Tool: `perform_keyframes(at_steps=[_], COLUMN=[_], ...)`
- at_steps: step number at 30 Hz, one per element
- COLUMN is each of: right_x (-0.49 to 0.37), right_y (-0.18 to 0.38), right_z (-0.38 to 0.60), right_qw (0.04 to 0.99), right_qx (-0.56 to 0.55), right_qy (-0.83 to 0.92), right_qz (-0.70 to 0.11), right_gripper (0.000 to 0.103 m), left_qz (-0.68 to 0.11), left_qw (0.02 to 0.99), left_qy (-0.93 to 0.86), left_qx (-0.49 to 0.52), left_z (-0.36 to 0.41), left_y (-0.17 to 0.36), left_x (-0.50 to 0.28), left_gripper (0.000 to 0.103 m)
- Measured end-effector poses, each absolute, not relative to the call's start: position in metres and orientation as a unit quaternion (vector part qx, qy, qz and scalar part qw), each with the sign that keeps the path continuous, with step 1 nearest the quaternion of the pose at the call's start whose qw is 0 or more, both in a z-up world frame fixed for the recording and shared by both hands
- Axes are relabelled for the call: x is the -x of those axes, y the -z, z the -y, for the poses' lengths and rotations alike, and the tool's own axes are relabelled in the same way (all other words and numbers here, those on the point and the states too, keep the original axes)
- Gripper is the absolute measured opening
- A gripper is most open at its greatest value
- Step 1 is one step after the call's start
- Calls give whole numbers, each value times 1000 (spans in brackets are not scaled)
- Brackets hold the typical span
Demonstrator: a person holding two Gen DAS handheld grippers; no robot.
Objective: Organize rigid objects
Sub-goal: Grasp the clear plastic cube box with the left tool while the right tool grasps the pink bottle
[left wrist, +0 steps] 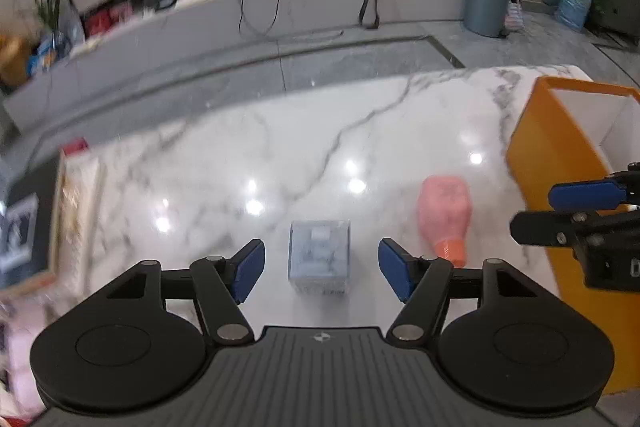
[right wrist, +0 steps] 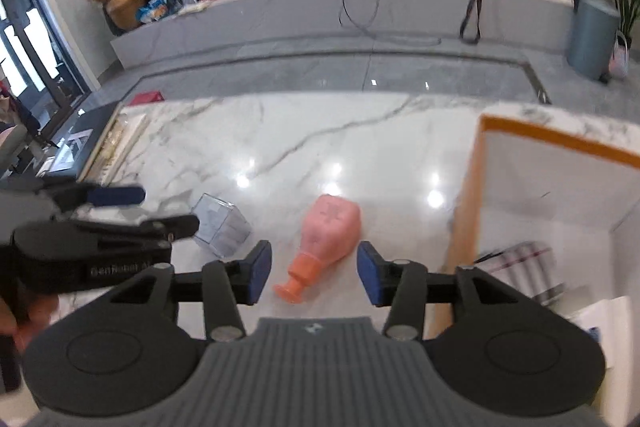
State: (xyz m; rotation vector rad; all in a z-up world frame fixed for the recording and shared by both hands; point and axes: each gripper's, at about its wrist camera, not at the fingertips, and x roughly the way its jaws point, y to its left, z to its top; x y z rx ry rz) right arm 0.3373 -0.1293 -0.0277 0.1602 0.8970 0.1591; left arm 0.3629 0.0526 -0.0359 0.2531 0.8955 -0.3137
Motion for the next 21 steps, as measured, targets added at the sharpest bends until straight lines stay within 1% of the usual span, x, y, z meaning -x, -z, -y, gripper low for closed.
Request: perform_keyframes(at_steps=[3,6,9,14,17,19,21], right_x=[-357,-372,-388,-412,-422,-426,-429], right_y=[43,57,70,85,91,95,98], right_z=[125,119,116,112,111,110,108], right_qw=[885,877,867,858,854,851,850], right_qx=[-87,-88,-96,-101,-107,-109,-110], right_qy=[-56,-40,-27,-6,0,-3,-9], right_qz=[-453,-470,-488,-504,-509,-514,-516], right_gripper=[59,60,68,68,67,64,63], left_qz=[-433,-435,-444,-446,-446,-444,-445], left_qw=[881,881,878,876,875,876,876], left_qy=[150,150,157,169,173,170,170], left_qx=[-120,-109,-89,-69,-75,-78,-80], left_z=[-60,-64,-68,-65,-61,-61,-61], left_y=[52,64,74,89,96,99,101], left_x=[-370,-382,-394,-402,-406,-407,-407], left_gripper=[80,81,82,79,75,74,65])
